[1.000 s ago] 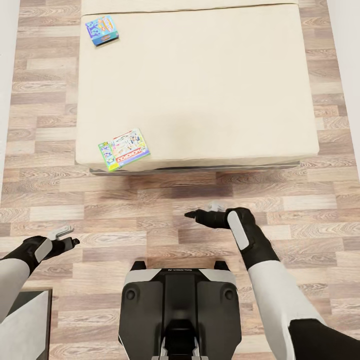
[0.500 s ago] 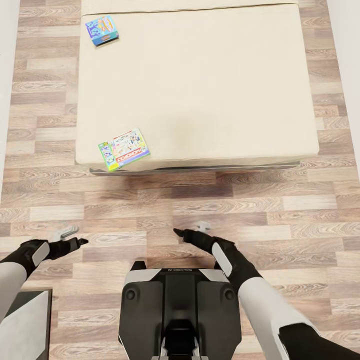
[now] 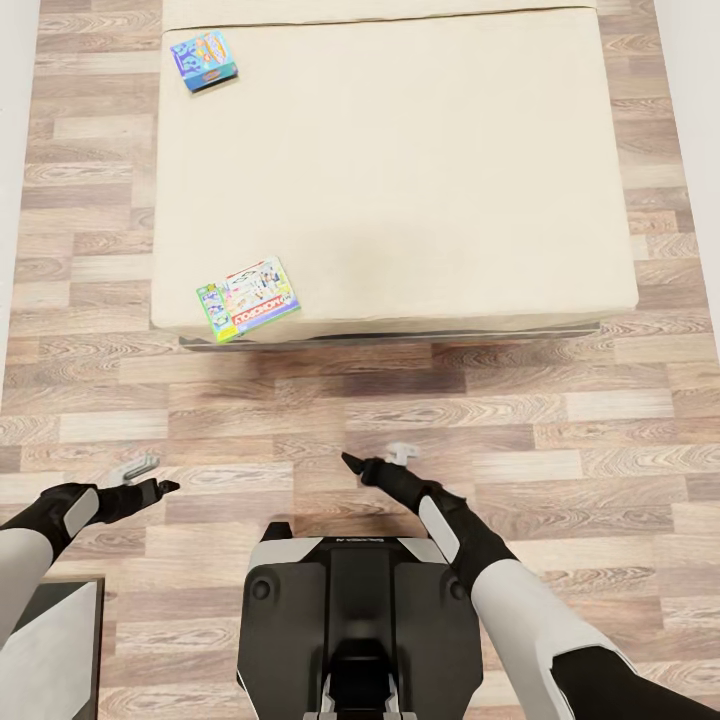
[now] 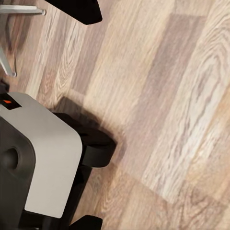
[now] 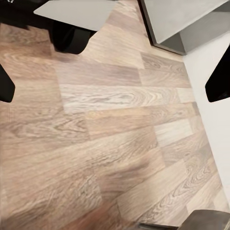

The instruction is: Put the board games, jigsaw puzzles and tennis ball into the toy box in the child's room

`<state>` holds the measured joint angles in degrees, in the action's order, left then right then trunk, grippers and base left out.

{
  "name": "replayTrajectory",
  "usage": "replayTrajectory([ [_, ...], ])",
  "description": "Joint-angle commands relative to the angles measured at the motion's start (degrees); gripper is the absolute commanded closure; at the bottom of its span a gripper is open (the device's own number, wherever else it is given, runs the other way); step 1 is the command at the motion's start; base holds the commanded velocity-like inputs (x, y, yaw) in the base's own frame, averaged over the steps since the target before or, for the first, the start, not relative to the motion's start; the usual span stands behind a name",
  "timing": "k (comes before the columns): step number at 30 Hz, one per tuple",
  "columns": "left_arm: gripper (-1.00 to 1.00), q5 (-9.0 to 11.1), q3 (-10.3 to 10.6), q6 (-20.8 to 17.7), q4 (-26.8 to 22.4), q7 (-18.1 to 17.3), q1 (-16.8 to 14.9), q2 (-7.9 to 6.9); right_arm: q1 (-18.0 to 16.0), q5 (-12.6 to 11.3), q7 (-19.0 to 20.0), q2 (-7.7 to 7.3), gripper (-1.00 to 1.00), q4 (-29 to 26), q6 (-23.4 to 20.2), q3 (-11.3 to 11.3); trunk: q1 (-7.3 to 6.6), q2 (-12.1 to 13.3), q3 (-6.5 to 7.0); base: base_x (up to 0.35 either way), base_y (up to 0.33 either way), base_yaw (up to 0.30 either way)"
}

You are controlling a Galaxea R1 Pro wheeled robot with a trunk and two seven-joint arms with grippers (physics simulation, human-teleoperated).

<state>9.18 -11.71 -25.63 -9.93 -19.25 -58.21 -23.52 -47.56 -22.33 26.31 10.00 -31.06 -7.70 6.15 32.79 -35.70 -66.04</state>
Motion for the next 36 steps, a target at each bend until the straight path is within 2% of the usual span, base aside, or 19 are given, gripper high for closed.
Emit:
replayTrajectory([
  [1, -1.0, 0.6, -0.1, -0.6, -0.1, 0.0, 0.0, -0.04, 0.0, -0.6, 0.1, 0.0, -1.0, 0.0, -0.2, 0.0, 0.02, -0.1, -0.03, 0.0, 0.0, 0.0],
  [8, -1.0, 0.7, -0.2, -1.2, -0.1, 0.0, 0.0, -0.08, 0.0, -0.8, 0.4, 0.0, -1.0, 0.0, 3.5, 0.0, 0.02, -0.1, -0.03, 0.0, 0.0, 0.0],
  [10, -1.0, 0.7, -0.2, -1.3, -0.1, 0.0, 0.0, -0.06, 0.0, -1.8, 1.7, 0.0, -1.0, -0.1, 4.8, 0.0, 0.02, -0.1, -0.03, 0.0, 0.0, 0.0],
  [13, -1.0, 0.7, -0.2, -1.5, -0.2, -0.1, 0.0, -0.06, 0.0, -6.1, 6.2, 0.0, -1.0, 0.4, 5.8, -0.1, 0.02, -0.1, -0.03, 0.0, 0.0, 0.0],
  [14, -1.0, 0.7, -0.2, -1.6, -0.2, -0.1, 0.0, -0.08, 0.0, -9.1, 9.1, 0.0, -1.0, 0.7, 6.0, 0.0, 0.02, -0.1, -0.03, 0.0, 0.0, 0.0],
  [17, -1.0, 0.7, -0.2, -1.6, -0.2, -0.1, 0.0, -0.06, 0.0, -13.9, 14.6, 0.0, -1.0, 0.9, 5.9, 0.2, 0.02, -0.1, -0.03, 0.0, 0.0, 0.0],
  [19, -1.0, 0.7, -0.2, -1.7, -0.2, -0.1, 0.0, 0.01, 0.0, -15.1, 16.3, 0.0, -1.0, 1.0, 5.9, 0.5, 0.02, -0.1, -0.03, 0.0, 0.0, 0.0],
  [22, -1.0, 0.7, -0.1, -1.7, -0.2, -0.1, 0.0, 0.2, 0.0, -16.5, 18.3, 0.0, -1.0, 1.0, 5.9, 1.6, 0.02, -0.1, -0.03, 0.0, 0.0, 0.0],
  [27, -1.0, 0.7, -0.1, -1.7, -0.1, -0.1, 0.0, 0.28, 0.0, -17.3, 20.3, 0.0, -1.0, 1.1, 5.0, 2.9, 0.02, -0.1, -0.03, 0.0, 0.0, 0.0],
  [32, -1.0, 0.7, -0.1, -1.7, -0.1, -0.1, 0.0, 0.26, 0.0, -17.3, 24.8, 0.0, -1.0, 0.8, 0.2, 5.9, 0.02, -0.1, -0.03, 0.0, 0.0, 0.0],
  [34, -1.0, 0.7, -0.2, -1.7, -0.1, -0.1, 0.0, 0.24, 0.0, -17.5, 27.0, 0.0, -1.0, 0.6, -3.9, 7.6, 0.02, -0.1, -0.03, 0.0, 0.027, 0.0],
  [36, -1.0, 0.7, -0.2, -1.7, -0.1, -0.1, 0.0, 0.23, 0.0, -17.7, 27.5, 0.0, -1.0, 0.6, -5.6, 8.0, 0.02, -0.1, -0.03, 0.0, 0.086, 0.0],
])
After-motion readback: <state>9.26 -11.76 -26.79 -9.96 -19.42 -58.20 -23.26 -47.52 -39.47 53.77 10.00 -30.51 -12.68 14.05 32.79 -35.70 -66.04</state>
